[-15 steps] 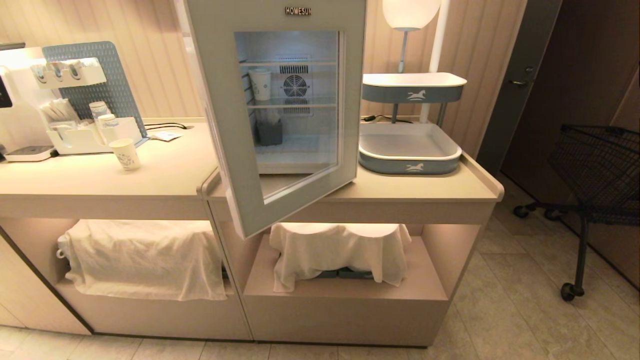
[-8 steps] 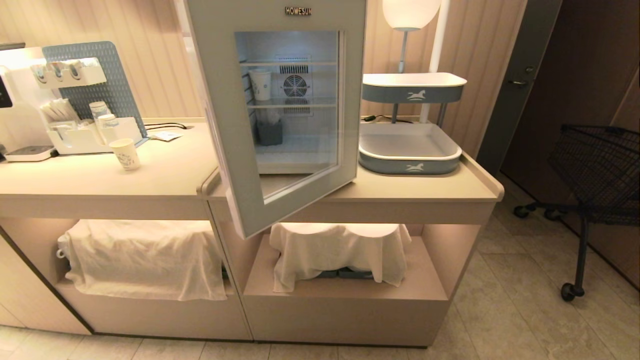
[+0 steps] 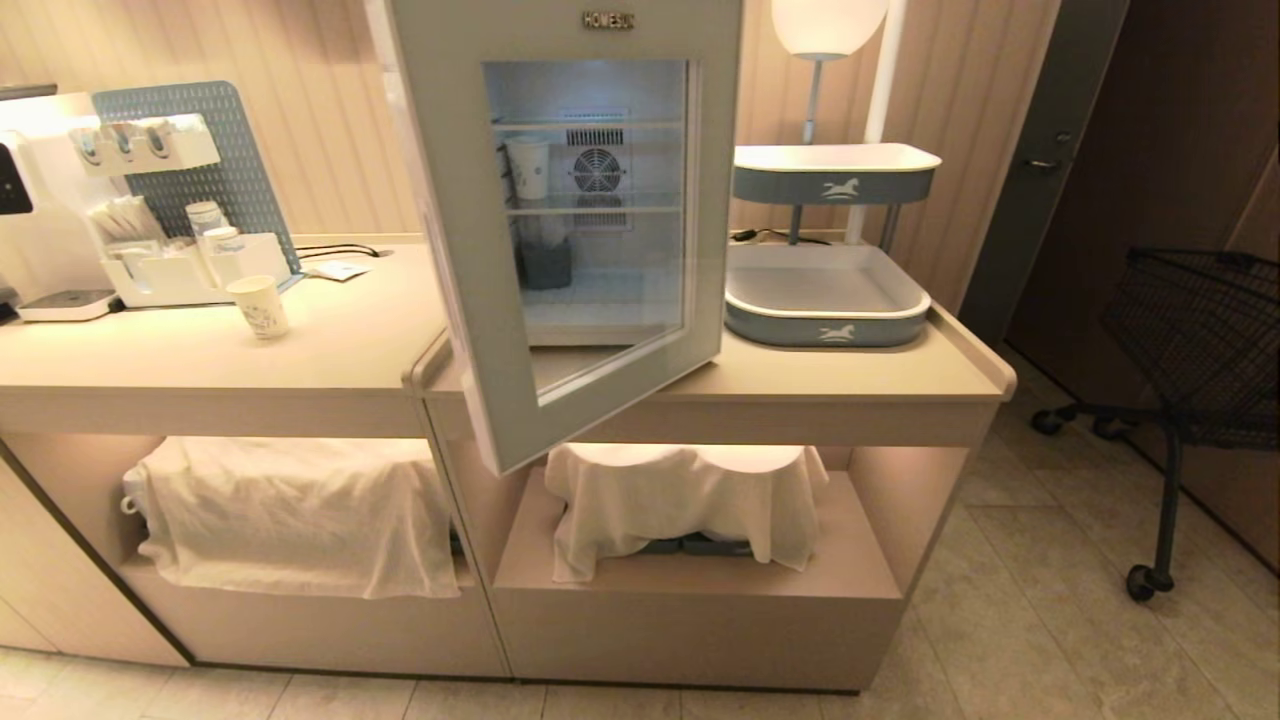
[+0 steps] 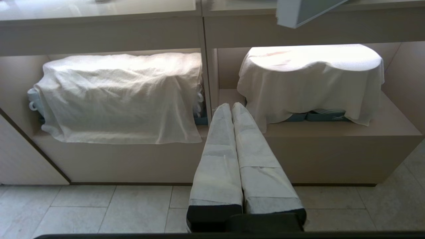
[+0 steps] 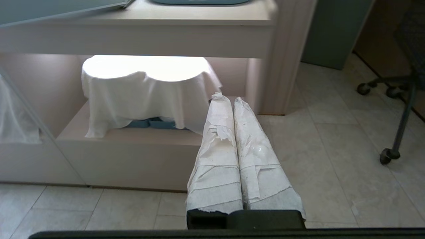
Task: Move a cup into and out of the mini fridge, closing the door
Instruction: Close the freezer door
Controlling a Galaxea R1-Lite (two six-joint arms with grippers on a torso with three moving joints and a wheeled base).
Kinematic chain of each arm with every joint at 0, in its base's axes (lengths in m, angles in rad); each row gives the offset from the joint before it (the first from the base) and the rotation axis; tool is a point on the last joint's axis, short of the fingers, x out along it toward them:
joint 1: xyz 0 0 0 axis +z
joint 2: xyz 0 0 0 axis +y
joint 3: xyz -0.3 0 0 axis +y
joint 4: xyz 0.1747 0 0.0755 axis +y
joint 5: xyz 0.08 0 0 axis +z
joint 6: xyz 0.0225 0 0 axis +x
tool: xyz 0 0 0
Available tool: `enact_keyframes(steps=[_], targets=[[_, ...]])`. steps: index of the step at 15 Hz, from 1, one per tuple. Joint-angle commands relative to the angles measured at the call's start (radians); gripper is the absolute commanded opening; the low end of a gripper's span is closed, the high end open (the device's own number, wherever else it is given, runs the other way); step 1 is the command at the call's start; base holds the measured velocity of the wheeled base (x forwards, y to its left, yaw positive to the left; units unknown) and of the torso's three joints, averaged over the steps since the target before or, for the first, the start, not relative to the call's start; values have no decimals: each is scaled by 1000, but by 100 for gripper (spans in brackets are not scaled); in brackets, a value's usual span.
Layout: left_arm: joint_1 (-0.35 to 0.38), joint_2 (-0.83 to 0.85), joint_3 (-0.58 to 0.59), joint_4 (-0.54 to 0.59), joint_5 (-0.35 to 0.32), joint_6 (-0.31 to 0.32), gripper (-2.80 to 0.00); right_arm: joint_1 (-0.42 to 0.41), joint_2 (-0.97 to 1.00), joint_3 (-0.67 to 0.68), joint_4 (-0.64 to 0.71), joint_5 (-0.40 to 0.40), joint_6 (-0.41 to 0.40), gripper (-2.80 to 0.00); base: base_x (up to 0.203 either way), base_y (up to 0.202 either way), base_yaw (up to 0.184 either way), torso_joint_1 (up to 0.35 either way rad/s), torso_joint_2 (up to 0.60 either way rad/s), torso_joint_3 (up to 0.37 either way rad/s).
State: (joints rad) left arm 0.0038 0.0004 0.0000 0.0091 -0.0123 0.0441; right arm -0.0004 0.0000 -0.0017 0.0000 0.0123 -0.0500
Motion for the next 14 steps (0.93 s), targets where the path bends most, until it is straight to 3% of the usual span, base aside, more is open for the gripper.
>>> enact_keyframes(steps=[1, 14], targets=[[1, 0, 2, 0, 1, 2, -280, 0, 0, 0, 0, 0, -4, -280, 1, 187, 0, 2, 3, 2], [1, 0, 2, 0, 6, -1, -280, 0, 0, 0, 0, 1, -5, -280, 0, 194, 0, 3, 3, 3]])
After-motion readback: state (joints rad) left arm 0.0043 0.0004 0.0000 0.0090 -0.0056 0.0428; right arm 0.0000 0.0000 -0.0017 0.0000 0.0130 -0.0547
